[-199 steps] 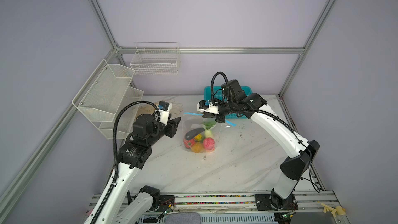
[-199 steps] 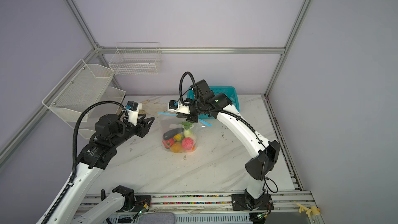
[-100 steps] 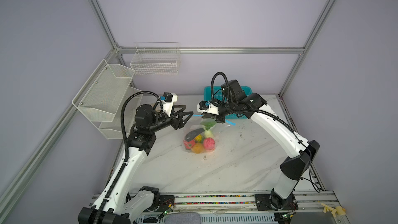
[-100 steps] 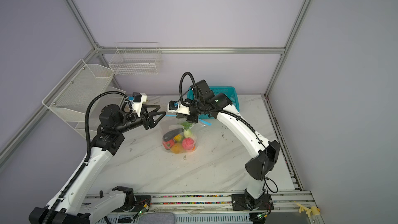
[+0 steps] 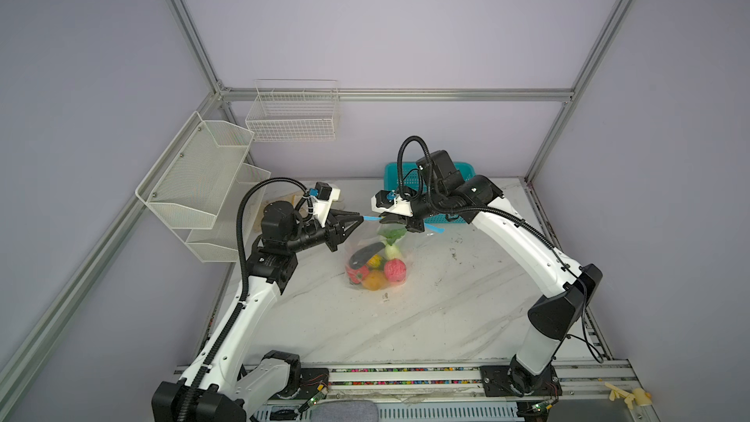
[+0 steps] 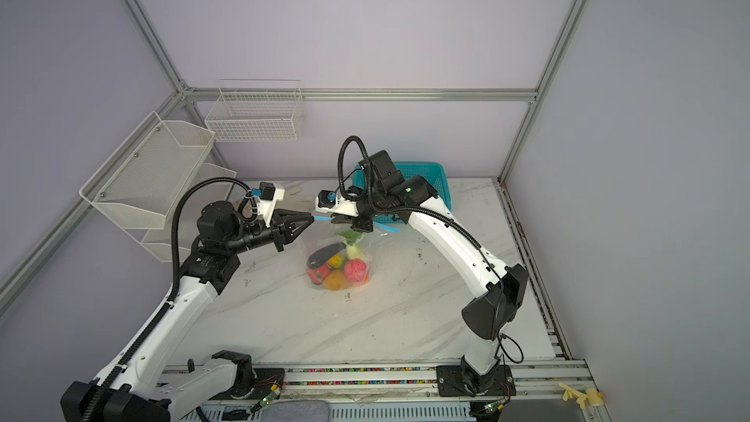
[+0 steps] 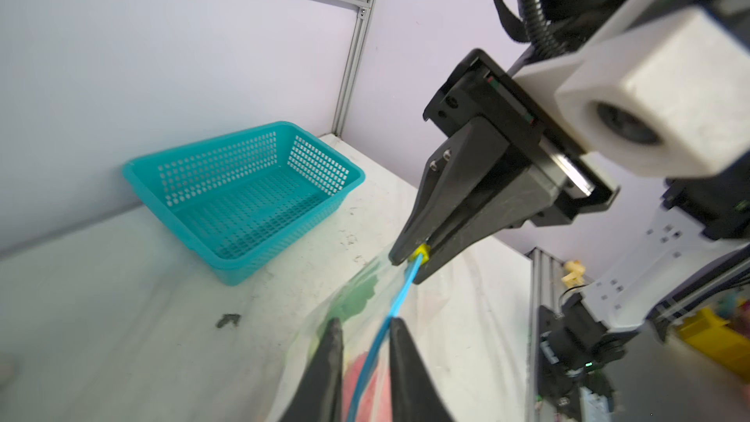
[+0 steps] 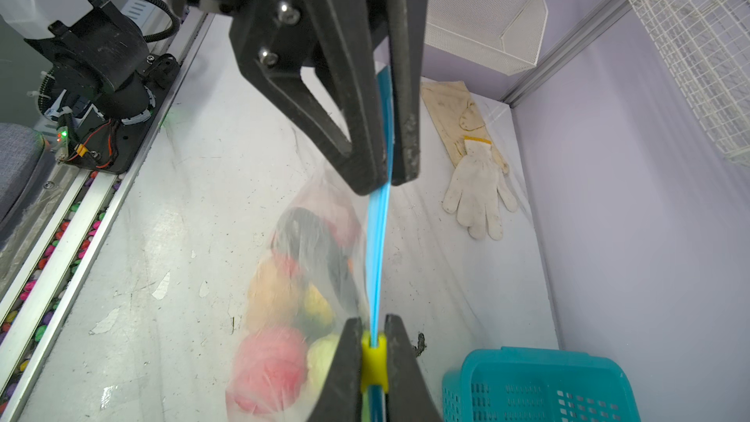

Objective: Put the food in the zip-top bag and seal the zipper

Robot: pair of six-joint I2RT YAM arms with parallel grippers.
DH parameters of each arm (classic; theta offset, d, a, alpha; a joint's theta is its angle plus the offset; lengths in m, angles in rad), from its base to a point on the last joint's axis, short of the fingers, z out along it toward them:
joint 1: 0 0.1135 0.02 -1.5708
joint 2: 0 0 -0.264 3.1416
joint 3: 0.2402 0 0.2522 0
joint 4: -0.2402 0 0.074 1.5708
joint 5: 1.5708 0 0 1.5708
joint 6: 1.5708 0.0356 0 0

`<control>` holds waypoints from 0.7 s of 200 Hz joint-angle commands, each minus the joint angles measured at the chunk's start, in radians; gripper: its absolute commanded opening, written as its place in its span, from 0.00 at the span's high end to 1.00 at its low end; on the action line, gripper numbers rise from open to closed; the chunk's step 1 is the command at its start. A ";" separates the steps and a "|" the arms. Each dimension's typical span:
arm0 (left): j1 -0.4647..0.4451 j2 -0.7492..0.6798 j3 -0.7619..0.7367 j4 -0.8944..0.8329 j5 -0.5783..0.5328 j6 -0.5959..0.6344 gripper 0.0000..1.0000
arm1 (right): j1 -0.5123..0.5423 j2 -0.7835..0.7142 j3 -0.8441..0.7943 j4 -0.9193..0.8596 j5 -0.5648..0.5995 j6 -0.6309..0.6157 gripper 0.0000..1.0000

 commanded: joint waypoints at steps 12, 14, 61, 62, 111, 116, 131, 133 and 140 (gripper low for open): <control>-0.010 -0.036 -0.028 -0.020 -0.049 0.029 1.00 | -0.003 0.012 0.031 -0.018 -0.033 -0.013 0.95; -0.011 -0.037 -0.028 -0.022 -0.051 0.031 1.00 | -0.003 0.013 0.031 -0.018 -0.033 -0.014 0.95; -0.014 -0.089 -0.039 -0.064 -0.188 0.042 1.00 | -0.006 0.009 0.030 -0.018 -0.021 -0.004 0.95; -0.015 -0.090 -0.039 -0.067 -0.191 0.043 1.00 | -0.006 0.009 0.029 -0.018 -0.020 -0.004 0.95; -0.015 -0.163 -0.057 -0.129 -0.452 0.067 1.00 | -0.026 -0.010 0.019 -0.017 -0.009 0.001 0.95; -0.014 -0.170 -0.061 -0.127 -0.479 0.067 1.00 | -0.026 -0.010 0.018 -0.016 -0.008 0.003 0.95; -0.014 -0.180 -0.066 -0.122 -0.521 0.068 1.00 | -0.029 -0.013 0.018 -0.016 -0.004 0.006 0.95; -0.014 -0.180 -0.066 -0.122 -0.527 0.068 1.00 | -0.029 -0.013 0.016 -0.016 -0.003 0.006 0.95; -0.014 -0.181 -0.062 -0.125 -0.548 0.067 1.00 | -0.030 -0.014 0.014 -0.016 -0.001 0.007 0.95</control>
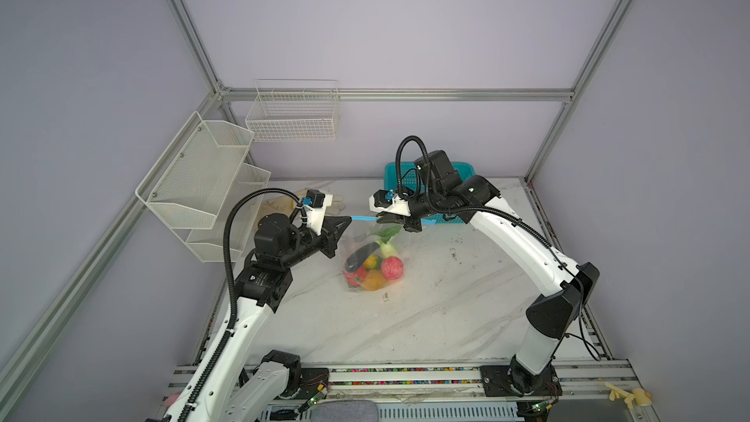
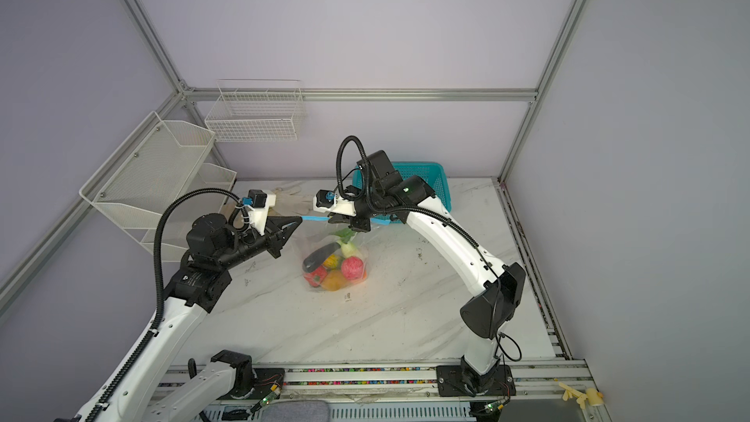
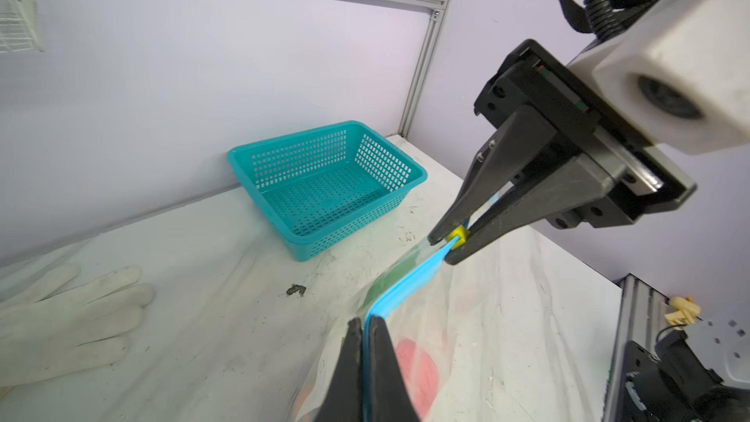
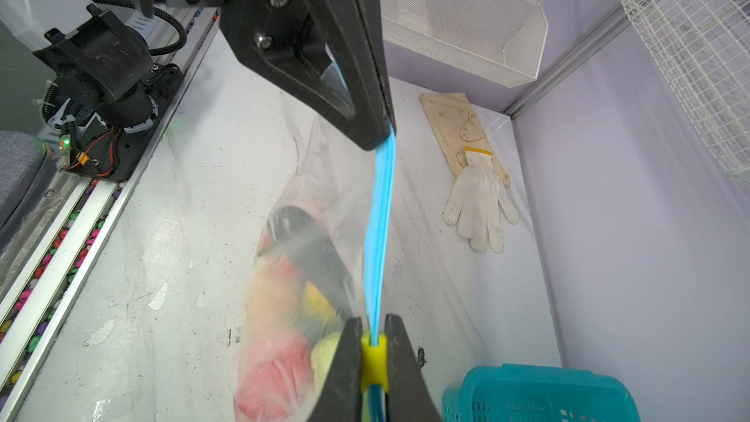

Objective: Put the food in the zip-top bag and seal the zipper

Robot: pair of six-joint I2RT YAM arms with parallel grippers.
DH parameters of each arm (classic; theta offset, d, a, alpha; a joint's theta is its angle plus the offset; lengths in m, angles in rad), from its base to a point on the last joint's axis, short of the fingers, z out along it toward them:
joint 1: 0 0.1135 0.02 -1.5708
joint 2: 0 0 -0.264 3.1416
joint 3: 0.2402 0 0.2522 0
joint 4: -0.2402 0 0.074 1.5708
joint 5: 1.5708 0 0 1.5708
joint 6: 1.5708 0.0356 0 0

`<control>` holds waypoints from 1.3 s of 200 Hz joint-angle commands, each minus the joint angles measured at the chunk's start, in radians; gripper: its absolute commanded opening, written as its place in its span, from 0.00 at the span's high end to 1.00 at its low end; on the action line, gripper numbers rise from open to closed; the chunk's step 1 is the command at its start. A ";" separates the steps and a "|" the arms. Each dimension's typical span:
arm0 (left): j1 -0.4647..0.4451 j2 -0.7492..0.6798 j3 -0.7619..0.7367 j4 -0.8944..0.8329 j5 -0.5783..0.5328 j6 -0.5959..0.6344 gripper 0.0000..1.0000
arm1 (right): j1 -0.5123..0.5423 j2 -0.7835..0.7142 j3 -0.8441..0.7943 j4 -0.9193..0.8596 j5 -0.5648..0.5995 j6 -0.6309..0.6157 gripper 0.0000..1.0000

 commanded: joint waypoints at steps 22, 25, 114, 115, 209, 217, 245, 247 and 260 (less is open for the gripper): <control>0.023 -0.024 -0.025 -0.008 -0.309 0.015 1.00 | -0.034 -0.029 0.004 -0.039 0.033 0.009 0.95; 0.023 -0.024 -0.024 -0.010 -0.322 0.016 1.00 | -0.035 -0.030 0.003 -0.039 0.035 0.009 0.95; 0.026 -0.024 0.001 -0.073 -0.599 0.014 1.00 | -0.047 -0.046 -0.018 -0.033 0.068 0.022 0.95; 0.026 -0.025 0.002 -0.074 -0.604 0.013 1.00 | -0.047 -0.046 -0.018 -0.033 0.068 0.022 0.95; 0.046 -0.026 0.013 -0.095 -0.690 -0.002 1.00 | -0.073 -0.087 -0.063 -0.020 0.104 0.031 0.95; 0.047 -0.024 0.012 -0.094 -0.689 -0.003 1.00 | -0.076 -0.093 -0.070 -0.018 0.106 0.031 0.94; 0.051 -0.023 0.019 -0.099 -0.688 -0.006 1.00 | -0.084 -0.106 -0.086 -0.013 0.117 0.034 0.94; 0.051 -0.022 0.020 -0.099 -0.689 -0.006 1.00 | -0.084 -0.107 -0.088 -0.013 0.118 0.035 0.94; 0.052 -0.022 0.022 -0.102 -0.691 -0.006 1.00 | -0.086 -0.112 -0.092 -0.013 0.123 0.035 0.93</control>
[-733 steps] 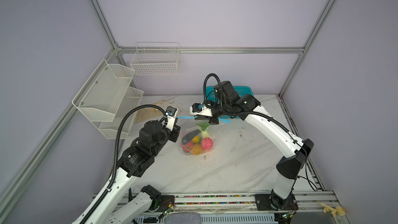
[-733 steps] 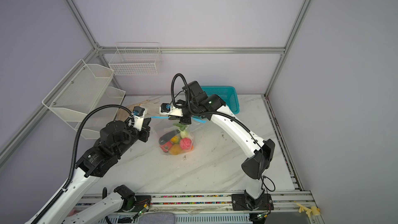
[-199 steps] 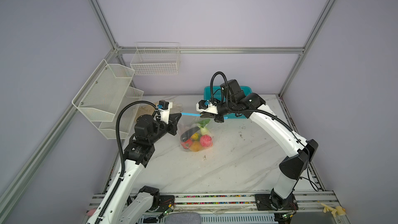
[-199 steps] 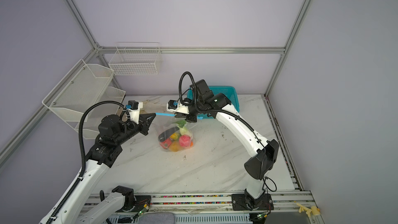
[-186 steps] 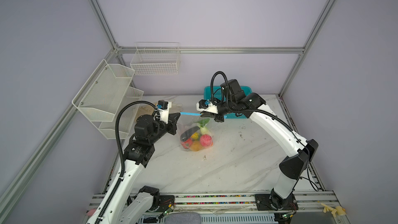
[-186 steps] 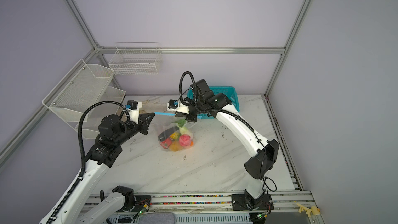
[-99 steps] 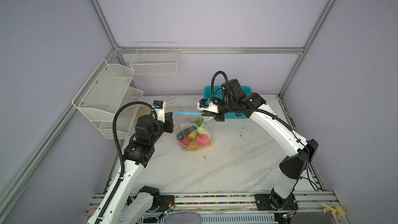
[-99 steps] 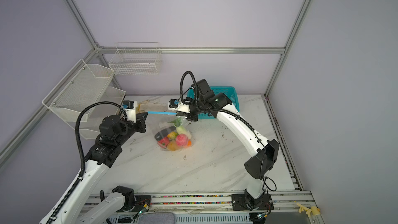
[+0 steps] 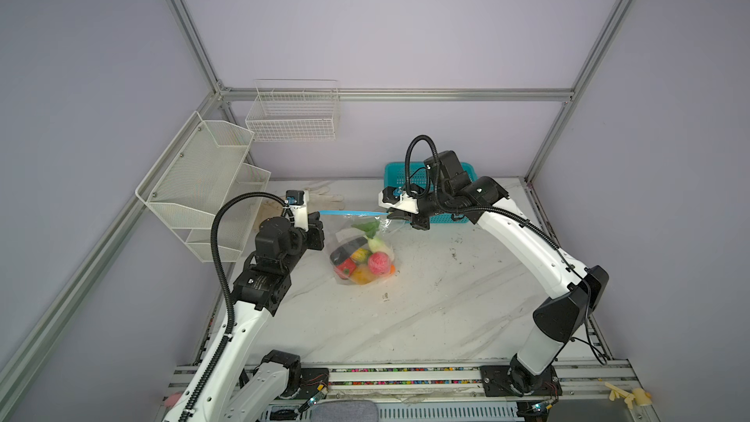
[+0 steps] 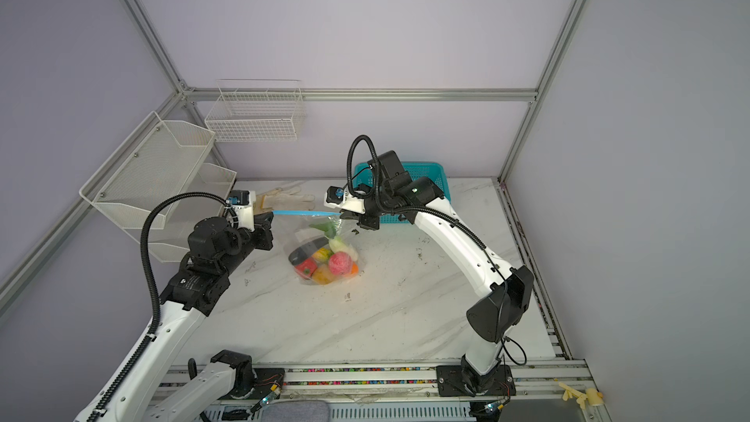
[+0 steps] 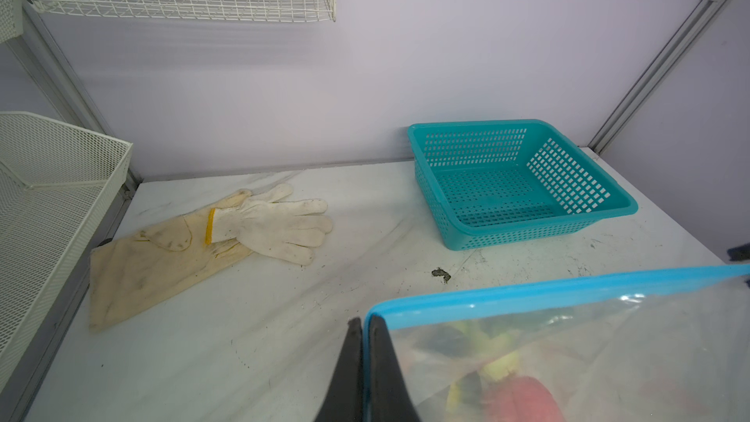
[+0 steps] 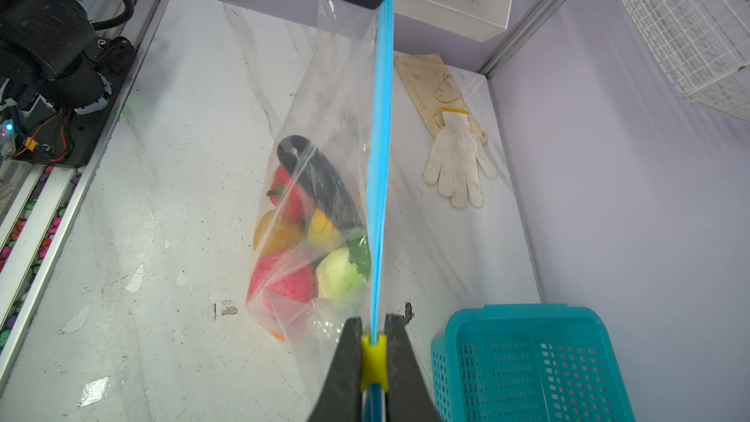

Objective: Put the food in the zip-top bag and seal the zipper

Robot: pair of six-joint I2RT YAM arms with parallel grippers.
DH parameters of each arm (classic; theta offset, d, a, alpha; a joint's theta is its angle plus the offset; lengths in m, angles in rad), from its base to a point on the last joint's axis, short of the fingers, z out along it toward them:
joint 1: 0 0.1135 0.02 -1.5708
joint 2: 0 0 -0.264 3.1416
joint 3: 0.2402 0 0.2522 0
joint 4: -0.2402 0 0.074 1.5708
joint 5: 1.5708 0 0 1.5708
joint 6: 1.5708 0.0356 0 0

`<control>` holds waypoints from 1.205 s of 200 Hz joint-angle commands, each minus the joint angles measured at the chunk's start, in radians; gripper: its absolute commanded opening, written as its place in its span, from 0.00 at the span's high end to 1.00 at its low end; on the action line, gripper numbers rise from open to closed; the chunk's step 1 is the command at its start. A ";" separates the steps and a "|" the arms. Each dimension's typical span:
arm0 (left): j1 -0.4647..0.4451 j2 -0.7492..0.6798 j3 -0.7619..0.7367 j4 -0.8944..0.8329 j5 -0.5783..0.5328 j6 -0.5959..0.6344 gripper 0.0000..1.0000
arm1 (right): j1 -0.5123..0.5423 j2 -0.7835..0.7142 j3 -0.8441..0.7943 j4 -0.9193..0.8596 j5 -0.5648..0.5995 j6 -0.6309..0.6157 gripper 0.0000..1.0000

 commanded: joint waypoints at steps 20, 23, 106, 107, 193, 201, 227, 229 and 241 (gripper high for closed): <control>0.053 -0.008 0.027 -0.009 -0.175 -0.003 1.00 | -0.041 -0.070 -0.021 -0.038 0.051 0.010 0.93; 0.053 -0.008 0.028 -0.008 -0.175 -0.003 1.00 | -0.042 -0.072 -0.022 -0.038 0.050 0.011 0.93; 0.062 -0.006 0.029 -0.013 -0.157 -0.003 1.00 | -0.048 -0.083 -0.034 -0.035 0.061 0.011 0.92; 0.062 -0.006 0.029 -0.014 -0.157 -0.003 1.00 | -0.048 -0.083 -0.034 -0.035 0.061 0.011 0.92; 0.063 -0.034 0.106 -0.105 -0.083 -0.019 1.00 | -0.048 -0.149 -0.082 0.048 -0.011 0.089 0.96; 0.062 -0.040 0.121 -0.128 -0.071 -0.023 1.00 | -0.049 -0.167 -0.099 0.066 -0.024 0.097 0.97; 0.063 -0.071 0.154 -0.197 -0.045 -0.041 1.00 | -0.047 -0.215 -0.136 0.100 -0.054 0.120 0.99; 0.063 -0.074 0.155 -0.202 -0.042 -0.042 1.00 | -0.046 -0.217 -0.137 0.101 -0.056 0.123 0.99; 0.062 -0.093 0.161 -0.227 -0.030 -0.053 1.00 | -0.045 -0.234 -0.148 0.104 -0.068 0.132 1.00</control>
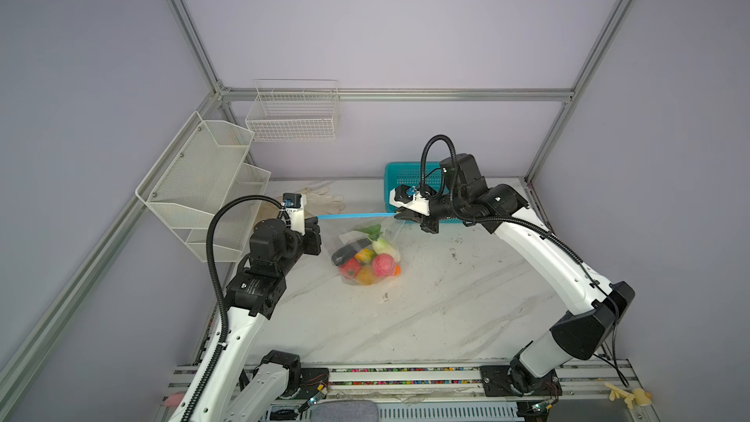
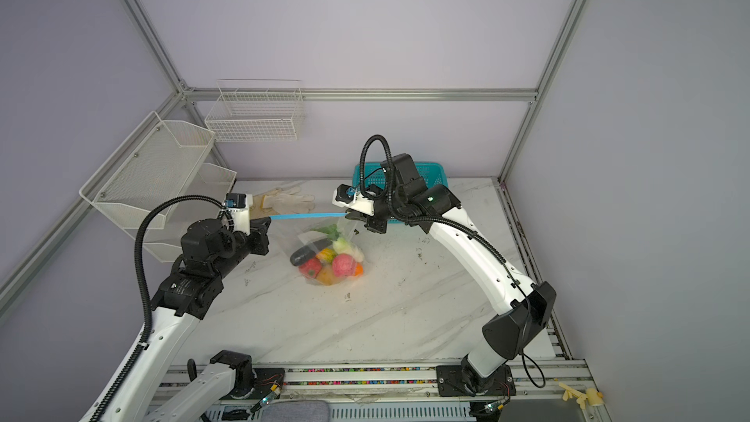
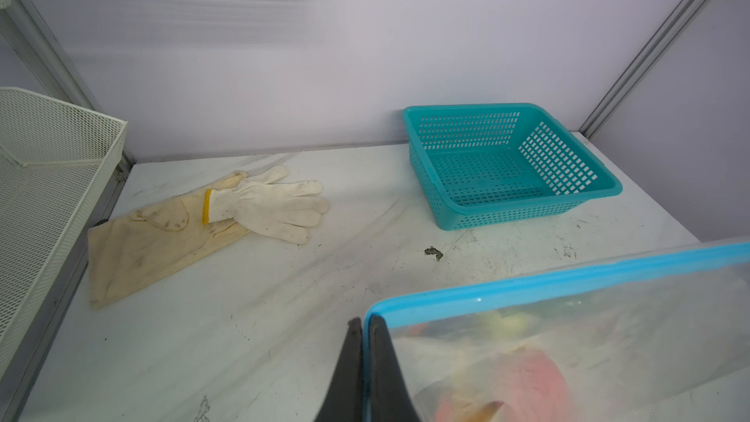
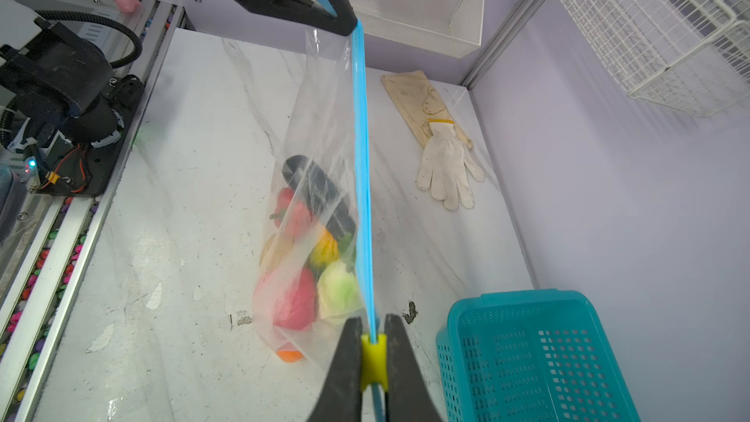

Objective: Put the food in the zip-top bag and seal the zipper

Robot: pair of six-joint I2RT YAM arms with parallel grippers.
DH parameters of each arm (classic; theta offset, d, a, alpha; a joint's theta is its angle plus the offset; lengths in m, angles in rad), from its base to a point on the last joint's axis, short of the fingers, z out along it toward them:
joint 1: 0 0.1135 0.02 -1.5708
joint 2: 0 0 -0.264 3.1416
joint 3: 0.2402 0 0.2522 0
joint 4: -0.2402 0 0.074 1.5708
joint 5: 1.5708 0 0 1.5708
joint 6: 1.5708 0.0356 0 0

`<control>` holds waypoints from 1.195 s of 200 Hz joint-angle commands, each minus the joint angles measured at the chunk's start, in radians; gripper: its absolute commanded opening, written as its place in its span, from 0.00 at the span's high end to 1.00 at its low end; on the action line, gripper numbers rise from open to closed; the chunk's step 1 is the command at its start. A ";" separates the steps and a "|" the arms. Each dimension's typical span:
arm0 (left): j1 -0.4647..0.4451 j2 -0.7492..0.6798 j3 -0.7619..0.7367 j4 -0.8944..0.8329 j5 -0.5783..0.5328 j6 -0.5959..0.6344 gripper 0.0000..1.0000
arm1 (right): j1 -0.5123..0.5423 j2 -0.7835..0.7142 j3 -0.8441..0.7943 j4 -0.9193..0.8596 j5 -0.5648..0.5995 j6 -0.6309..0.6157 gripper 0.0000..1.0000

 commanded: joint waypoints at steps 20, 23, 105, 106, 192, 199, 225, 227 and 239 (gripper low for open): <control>0.040 -0.085 0.124 -0.136 -0.083 -0.050 1.00 | -0.023 -0.123 -0.058 0.038 -0.040 0.064 1.00; 0.039 -0.091 0.125 -0.145 -0.081 -0.050 1.00 | -0.022 -0.132 -0.067 0.043 -0.041 0.071 1.00; 0.017 -0.255 0.155 -0.408 -0.082 -0.116 1.00 | 0.049 -0.311 -0.291 0.155 -0.058 0.201 1.00; 0.017 -0.257 0.155 -0.409 -0.084 -0.116 1.00 | 0.049 -0.311 -0.294 0.156 -0.059 0.201 1.00; 0.021 -0.105 -0.051 -0.271 -0.258 -0.077 1.00 | 0.003 0.005 -0.249 0.217 -0.125 0.118 1.00; 0.028 -0.076 -0.053 -0.256 -0.268 -0.066 1.00 | -0.003 0.032 -0.227 0.216 -0.131 0.110 1.00; 0.066 0.023 -0.049 -0.184 -0.287 -0.061 1.00 | -0.029 0.125 -0.154 0.217 -0.147 0.077 1.00; 0.070 0.030 -0.049 -0.175 -0.286 -0.061 1.00 | -0.031 0.131 -0.149 0.216 -0.148 0.075 1.00; 0.091 0.078 -0.048 -0.137 -0.284 -0.061 1.00 | -0.043 0.171 -0.121 0.217 -0.158 0.057 1.00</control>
